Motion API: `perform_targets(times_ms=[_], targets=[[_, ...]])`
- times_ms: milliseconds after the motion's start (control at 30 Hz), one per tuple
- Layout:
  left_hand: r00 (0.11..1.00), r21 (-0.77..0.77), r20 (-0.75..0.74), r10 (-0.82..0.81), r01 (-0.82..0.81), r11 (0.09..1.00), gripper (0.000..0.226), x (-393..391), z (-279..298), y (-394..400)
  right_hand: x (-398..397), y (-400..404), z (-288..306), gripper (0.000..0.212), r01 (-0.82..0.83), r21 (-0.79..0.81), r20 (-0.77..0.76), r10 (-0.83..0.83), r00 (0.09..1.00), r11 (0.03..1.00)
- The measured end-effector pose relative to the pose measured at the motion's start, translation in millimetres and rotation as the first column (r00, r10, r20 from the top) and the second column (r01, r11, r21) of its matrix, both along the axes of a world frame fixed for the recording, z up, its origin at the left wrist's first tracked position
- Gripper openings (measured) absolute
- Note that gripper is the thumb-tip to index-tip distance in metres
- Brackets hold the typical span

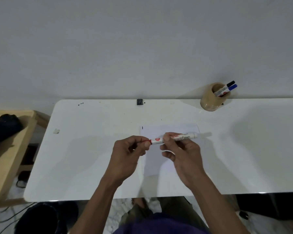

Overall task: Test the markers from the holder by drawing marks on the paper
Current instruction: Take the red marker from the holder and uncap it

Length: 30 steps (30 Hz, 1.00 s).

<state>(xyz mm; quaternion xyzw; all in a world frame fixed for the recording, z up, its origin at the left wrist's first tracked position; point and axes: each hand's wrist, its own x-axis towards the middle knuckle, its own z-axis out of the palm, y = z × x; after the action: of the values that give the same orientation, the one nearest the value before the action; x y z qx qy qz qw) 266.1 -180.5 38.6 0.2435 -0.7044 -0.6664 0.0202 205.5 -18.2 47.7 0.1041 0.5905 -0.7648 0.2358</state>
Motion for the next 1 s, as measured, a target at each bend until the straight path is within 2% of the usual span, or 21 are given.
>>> perform_targets(times_ms=[100, 233, 333, 400, 467, 533, 667, 900, 1000], targets=[[0.999, -0.013, 0.043, -0.017, 0.018, 1.0, 0.01, -1.9, -6.0, -0.9, 2.0, -7.5, -10.5, 0.035, -0.051, 0.051, -0.022, 0.052, 0.998, 0.997], [0.994, 0.062, 0.105, 0.011, -0.018, 0.998, 0.012, -7.6, -11.6, -5.7, -13.3, -8.1, -23.5, 0.012, -0.118, 0.07, -0.076, 0.123, 0.989, 0.99], [0.986, 0.122, 0.135, 0.095, -0.112, 0.986, 0.018, -12.0, -13.1, -17.7, -36.4, -6.7, -28.3, 0.009, -0.017, -0.04, -0.008, 0.016, 1.0, 0.999], [0.976, -0.006, 0.177, 0.128, -0.129, 0.992, 0.013, -17.1, -18.0, -30.1, -55.6, -1.6, -28.9, 0.011, 0.034, -0.048, -0.004, -0.035, 0.999, 0.998], [0.966, -0.214, 0.209, 0.151, -0.106, 0.971, 0.006, -27.4, -26.2, -40.2, -70.1, 4.6, -31.1, 0.011, 0.025, -0.014, -0.033, -0.025, 0.999, 1.0], [0.961, -0.399, 0.208, 0.18, -0.085, 0.913, 0.007, -43.3, -35.4, -46.2, -77.1, 7.8, -34.8, 0.011, 0.0, 0.03, -0.054, 0.002, 0.999, 1.0], [0.965, -0.601, 0.205, 0.164, -0.008, 0.799, 0.01, -80.0, -61.5, -57.2, -78.6, 7.8, -44.3, 0.009, -0.012, 0.097, -0.058, 0.018, 0.998, 0.995], [0.961, -0.707, 0.274, 0.028, 0.181, 0.684, 0.008, -113.9, -89.7, -70.0, -74.4, 7.5, -60.8, 0.008, -0.023, 0.172, -0.034, 0.029, 0.999, 0.985], [0.955, -0.702, 0.295, 0.013, 0.207, 0.681, 0.009, -119.3, -90.6, -71.4, -76.5, 7.3, -64.2, 0.007, -0.034, 0.175, -0.029, 0.04, 0.999, 0.984]])
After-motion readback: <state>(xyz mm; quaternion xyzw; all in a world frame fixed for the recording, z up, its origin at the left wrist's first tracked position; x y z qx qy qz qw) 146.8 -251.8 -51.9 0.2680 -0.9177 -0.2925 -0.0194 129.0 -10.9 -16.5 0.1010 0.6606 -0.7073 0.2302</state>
